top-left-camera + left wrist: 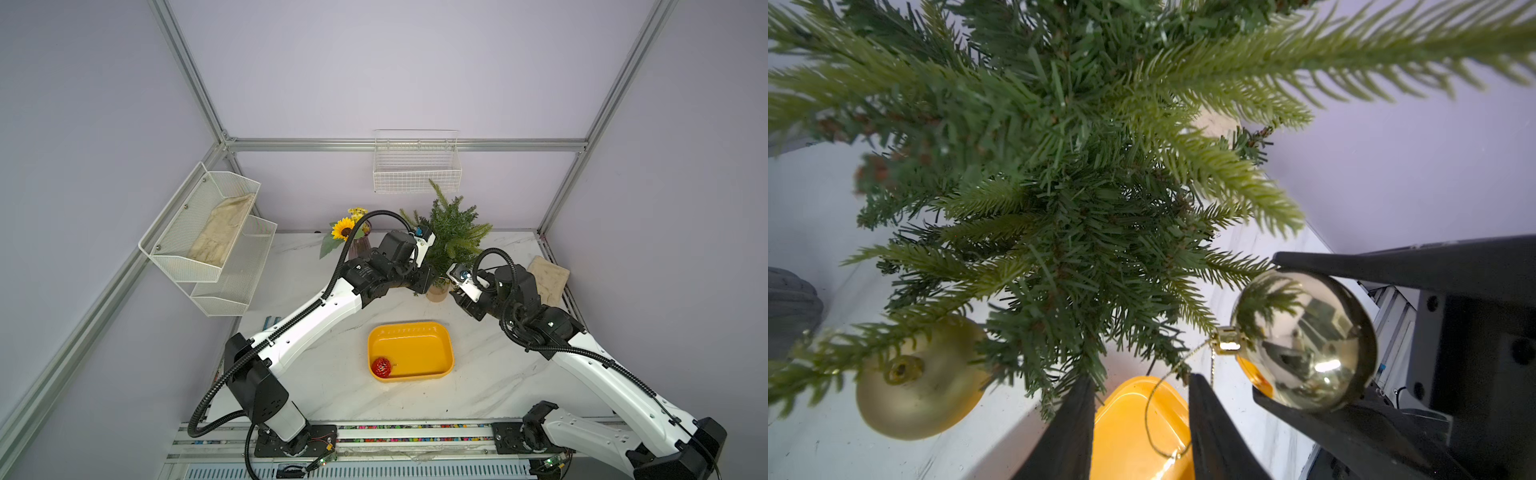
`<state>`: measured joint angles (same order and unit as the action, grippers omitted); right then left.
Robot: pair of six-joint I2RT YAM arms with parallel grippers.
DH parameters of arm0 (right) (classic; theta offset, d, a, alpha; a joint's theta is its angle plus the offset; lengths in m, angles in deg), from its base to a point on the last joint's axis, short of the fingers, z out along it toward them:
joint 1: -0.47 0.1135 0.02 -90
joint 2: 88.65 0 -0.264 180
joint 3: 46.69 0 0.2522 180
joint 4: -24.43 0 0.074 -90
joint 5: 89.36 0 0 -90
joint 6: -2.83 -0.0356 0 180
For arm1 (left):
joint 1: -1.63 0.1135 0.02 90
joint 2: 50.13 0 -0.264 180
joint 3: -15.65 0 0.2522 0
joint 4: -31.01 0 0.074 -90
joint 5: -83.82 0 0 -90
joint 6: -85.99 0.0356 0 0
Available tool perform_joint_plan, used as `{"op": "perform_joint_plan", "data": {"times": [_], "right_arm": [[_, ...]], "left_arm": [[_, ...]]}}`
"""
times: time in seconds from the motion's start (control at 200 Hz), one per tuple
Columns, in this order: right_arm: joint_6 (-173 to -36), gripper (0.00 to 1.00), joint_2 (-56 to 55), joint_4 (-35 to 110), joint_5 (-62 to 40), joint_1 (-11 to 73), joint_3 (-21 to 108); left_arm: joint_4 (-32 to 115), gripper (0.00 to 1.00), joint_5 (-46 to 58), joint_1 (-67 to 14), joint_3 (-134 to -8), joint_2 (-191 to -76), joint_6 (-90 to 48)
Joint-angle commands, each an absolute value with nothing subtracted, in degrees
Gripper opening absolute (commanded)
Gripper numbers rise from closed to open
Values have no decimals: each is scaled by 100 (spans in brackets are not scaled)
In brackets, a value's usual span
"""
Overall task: Decorate the small christmas tree with ornaments
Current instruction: Hang an ornament on the christmas tree.
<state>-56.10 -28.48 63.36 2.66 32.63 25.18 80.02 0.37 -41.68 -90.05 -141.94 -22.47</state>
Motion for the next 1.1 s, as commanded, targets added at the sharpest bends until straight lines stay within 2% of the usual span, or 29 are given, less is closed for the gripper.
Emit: {"op": "perform_joint_plan", "data": {"times": [0.0,0.515,1.095], "right_arm": [[-5632,8,-2821,6289,367,3290,2599],[-5734,8,-2806,6446,427,3294,2530],[-6076,10,-2625,6834,-173,3299,2306]], "left_arm": [[7802,38,-72,-4191,-8768,-14144,-2248],[7773,38,-161,-4188,-8798,-14573,-2182],[7686,38,75,-4163,-8876,-14567,-2194]]}}
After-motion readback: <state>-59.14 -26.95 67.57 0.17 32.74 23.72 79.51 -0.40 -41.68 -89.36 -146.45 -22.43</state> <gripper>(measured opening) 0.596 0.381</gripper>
